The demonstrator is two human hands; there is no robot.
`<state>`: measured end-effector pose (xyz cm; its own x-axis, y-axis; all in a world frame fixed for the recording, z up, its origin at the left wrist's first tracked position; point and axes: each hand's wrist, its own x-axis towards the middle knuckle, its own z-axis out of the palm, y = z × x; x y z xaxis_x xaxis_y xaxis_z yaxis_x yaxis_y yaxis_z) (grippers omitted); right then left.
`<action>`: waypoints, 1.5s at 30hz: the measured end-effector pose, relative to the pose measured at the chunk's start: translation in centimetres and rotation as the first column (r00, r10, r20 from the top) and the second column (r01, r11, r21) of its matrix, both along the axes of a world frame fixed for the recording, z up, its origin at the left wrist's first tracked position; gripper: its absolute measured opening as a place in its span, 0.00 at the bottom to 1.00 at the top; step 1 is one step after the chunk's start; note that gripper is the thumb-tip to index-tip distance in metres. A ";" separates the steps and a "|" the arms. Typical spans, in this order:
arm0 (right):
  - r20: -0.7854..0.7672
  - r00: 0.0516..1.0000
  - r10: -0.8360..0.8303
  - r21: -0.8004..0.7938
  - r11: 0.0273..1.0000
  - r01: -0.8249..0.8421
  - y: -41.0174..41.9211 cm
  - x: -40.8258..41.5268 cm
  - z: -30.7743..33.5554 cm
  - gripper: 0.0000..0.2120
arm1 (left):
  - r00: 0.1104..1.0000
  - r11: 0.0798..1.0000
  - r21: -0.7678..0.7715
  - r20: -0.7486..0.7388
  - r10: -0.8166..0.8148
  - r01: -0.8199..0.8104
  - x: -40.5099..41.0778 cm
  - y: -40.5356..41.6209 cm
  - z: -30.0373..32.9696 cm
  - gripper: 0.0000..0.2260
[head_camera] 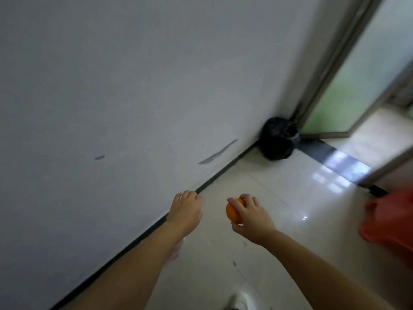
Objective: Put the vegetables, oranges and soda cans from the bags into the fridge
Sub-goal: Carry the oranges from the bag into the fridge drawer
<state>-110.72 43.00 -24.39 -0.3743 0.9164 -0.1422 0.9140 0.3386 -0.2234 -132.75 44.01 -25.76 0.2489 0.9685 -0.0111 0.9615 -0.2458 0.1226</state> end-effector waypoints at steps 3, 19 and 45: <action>0.038 0.988 -0.152 0.064 0.987 0.149 -4.5 7.9 3.9 0.33 | 0.985 0.983 0.075 0.029 -0.168 0.166 7.4 -0.3 4.1 0.15; 0.104 0.537 -0.837 0.331 0.538 0.775 -44.0 53.3 17.2 0.32 | 0.490 0.480 0.283 0.041 -0.871 0.830 63.6 -24.8 16.9 0.11; -0.276 0.440 -0.854 0.775 0.072 0.627 -52.4 105.5 41.0 0.33 | 0.173 0.228 0.734 0.152 -0.973 0.640 126.7 -31.3 47.7 0.12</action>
